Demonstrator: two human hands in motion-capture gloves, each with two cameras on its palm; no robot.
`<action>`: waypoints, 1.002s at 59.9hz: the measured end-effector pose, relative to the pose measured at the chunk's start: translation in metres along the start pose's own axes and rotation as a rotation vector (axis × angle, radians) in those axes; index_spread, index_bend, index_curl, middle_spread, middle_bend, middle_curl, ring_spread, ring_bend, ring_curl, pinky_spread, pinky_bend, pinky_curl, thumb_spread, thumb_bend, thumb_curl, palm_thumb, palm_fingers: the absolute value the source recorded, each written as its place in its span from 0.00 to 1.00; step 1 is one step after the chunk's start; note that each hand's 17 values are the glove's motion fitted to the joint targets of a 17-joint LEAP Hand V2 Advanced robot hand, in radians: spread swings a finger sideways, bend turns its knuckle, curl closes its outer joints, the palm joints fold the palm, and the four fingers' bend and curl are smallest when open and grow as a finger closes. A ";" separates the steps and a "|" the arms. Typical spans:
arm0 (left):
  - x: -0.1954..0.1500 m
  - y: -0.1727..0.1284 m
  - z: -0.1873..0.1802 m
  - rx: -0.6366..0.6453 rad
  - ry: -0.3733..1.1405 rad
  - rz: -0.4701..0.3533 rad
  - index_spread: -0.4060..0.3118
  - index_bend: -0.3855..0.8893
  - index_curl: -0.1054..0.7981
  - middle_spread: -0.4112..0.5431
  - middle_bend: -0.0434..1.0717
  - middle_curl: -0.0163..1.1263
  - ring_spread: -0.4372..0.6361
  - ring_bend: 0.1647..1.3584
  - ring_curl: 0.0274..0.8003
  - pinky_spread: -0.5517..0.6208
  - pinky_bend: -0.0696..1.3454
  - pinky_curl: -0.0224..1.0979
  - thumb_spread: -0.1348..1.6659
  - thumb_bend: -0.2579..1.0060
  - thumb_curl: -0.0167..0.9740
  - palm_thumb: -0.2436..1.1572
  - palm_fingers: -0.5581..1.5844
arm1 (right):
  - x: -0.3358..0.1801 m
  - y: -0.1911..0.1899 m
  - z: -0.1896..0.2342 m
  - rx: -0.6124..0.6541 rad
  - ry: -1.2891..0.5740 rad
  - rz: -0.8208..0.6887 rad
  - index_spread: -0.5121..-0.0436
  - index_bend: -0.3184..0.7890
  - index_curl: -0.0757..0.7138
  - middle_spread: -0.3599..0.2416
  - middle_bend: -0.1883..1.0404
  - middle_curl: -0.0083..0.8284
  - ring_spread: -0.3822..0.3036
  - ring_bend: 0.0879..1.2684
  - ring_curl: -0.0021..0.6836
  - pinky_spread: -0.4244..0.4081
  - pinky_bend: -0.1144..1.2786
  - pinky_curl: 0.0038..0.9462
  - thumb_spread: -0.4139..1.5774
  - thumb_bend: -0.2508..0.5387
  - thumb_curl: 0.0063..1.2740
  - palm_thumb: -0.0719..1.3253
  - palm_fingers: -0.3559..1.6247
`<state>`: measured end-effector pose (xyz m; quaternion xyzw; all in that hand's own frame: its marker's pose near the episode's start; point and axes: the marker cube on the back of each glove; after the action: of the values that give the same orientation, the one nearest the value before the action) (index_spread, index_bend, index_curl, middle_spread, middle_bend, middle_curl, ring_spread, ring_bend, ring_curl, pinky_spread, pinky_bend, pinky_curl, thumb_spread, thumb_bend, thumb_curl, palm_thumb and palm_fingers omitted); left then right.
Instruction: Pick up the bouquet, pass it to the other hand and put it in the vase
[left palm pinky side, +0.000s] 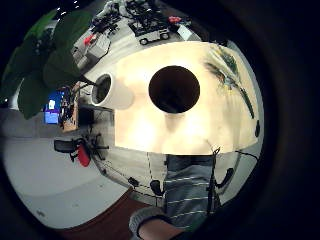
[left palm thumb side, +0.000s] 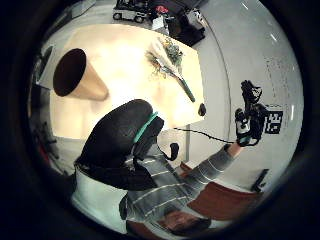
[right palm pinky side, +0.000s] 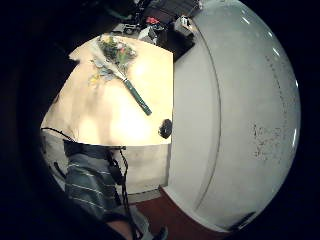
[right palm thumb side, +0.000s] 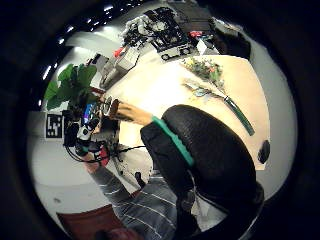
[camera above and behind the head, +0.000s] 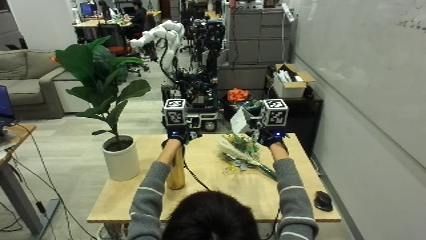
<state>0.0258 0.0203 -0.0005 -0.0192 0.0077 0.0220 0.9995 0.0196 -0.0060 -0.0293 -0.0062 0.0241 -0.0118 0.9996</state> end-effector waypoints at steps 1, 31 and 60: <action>0.001 0.000 0.000 0.001 0.002 0.002 0.55 0.43 0.46 0.68 0.20 0.21 0.74 0.30 0.25 0.82 0.32 0.27 0.63 0.18 0.29 0.33 0.31 | 0.002 0.000 -0.001 -0.002 0.004 0.005 0.23 0.39 0.33 0.48 0.33 0.39 0.60 0.29 0.39 0.80 0.42 0.33 0.82 0.30 0.15 0.30 0.32; 0.034 -0.004 0.036 -0.035 0.022 0.103 0.58 0.43 0.47 0.70 0.20 0.25 0.74 0.32 0.29 0.82 0.32 0.30 0.63 0.18 0.31 0.32 0.30 | 0.154 -0.057 0.111 -0.028 -0.081 0.391 0.31 0.33 0.21 0.58 0.36 0.44 0.65 0.43 0.48 0.84 0.55 0.39 0.79 0.29 0.17 0.26 0.30; 0.042 -0.040 0.077 -0.085 -0.002 0.062 0.60 0.42 0.47 0.72 0.20 0.26 0.75 0.32 0.30 0.82 0.33 0.32 0.63 0.18 0.32 0.32 0.30 | 0.182 -0.031 0.297 -0.180 -0.036 0.458 0.31 0.45 0.30 0.57 0.38 0.44 0.62 0.34 0.44 0.80 0.47 0.36 0.75 0.29 0.20 0.27 0.27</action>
<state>0.0708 -0.0146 0.0771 -0.0614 0.0064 0.0533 0.9967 0.2145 -0.0381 0.2593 -0.0896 0.0079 0.2172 0.9720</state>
